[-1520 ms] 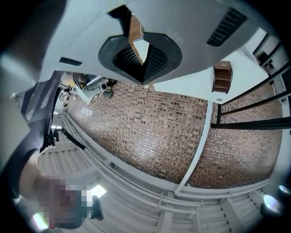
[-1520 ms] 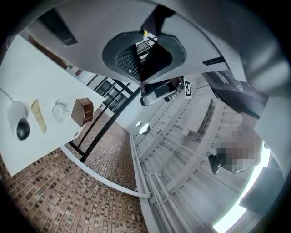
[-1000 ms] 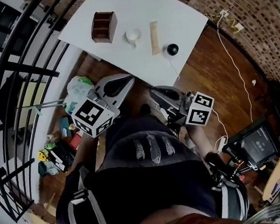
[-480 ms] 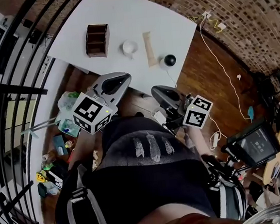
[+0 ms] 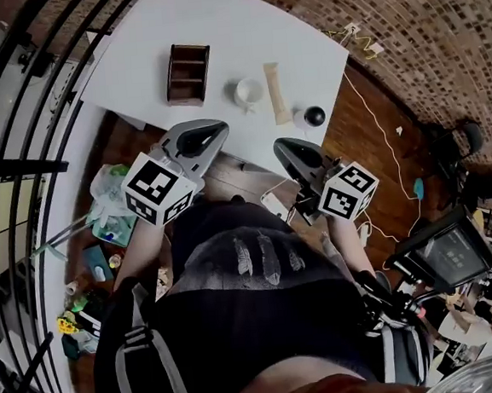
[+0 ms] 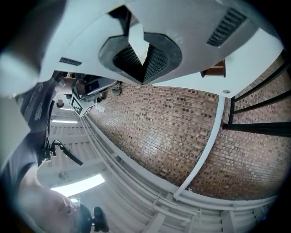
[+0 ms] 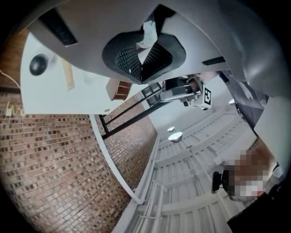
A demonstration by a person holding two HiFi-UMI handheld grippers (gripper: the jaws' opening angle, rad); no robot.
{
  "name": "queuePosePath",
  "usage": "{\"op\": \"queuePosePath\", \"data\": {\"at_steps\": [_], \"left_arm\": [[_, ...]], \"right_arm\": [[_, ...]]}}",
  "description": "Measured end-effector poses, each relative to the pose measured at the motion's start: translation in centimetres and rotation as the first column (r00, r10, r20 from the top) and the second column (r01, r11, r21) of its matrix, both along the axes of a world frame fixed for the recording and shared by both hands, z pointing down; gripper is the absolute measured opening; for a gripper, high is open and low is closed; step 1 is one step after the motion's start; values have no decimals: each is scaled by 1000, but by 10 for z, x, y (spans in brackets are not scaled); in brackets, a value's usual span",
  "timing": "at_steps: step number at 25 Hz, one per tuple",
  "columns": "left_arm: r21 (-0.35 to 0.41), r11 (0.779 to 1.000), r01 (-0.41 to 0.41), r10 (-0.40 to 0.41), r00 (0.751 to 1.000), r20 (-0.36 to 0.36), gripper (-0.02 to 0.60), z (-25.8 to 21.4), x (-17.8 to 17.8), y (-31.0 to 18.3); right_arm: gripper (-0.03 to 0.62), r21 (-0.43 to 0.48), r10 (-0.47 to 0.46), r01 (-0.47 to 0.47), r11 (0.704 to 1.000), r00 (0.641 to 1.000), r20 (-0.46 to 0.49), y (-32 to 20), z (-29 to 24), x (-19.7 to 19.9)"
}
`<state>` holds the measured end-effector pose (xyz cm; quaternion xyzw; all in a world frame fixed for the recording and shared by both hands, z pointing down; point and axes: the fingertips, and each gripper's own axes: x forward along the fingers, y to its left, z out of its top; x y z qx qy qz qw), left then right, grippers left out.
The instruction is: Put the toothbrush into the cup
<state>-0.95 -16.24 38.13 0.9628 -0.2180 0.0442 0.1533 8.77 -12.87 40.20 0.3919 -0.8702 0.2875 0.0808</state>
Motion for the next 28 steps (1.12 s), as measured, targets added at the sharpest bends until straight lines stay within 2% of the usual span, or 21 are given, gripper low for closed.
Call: {"op": "queuePosePath", "data": {"at_steps": [7, 14, 19, 22, 28], "left_arm": [[-3, 998, -56, 56, 998, -15, -3, 2, -18, -11], [-10, 999, -48, 48, 999, -8, -3, -1, -25, -19], [-30, 999, -27, 28, 999, 30, -3, 4, -26, -29], [-47, 999, -23, 25, 999, 38, -3, 7, -19, -34], [-70, 998, -2, 6, 998, 55, -3, 12, -6, -50]], "right_arm": [[0, -14, 63, -67, 998, 986, -156, -19, 9, 1], [0, -63, 90, -117, 991, 941, -326, -61, 46, 39], [0, -125, 165, -232, 965, 902, -400, -113, 95, 82], [23, -160, 198, -287, 945, 886, -419, -135, 117, 102], [217, -262, 149, -303, 916, 865, -479, -154, 161, 114]]}}
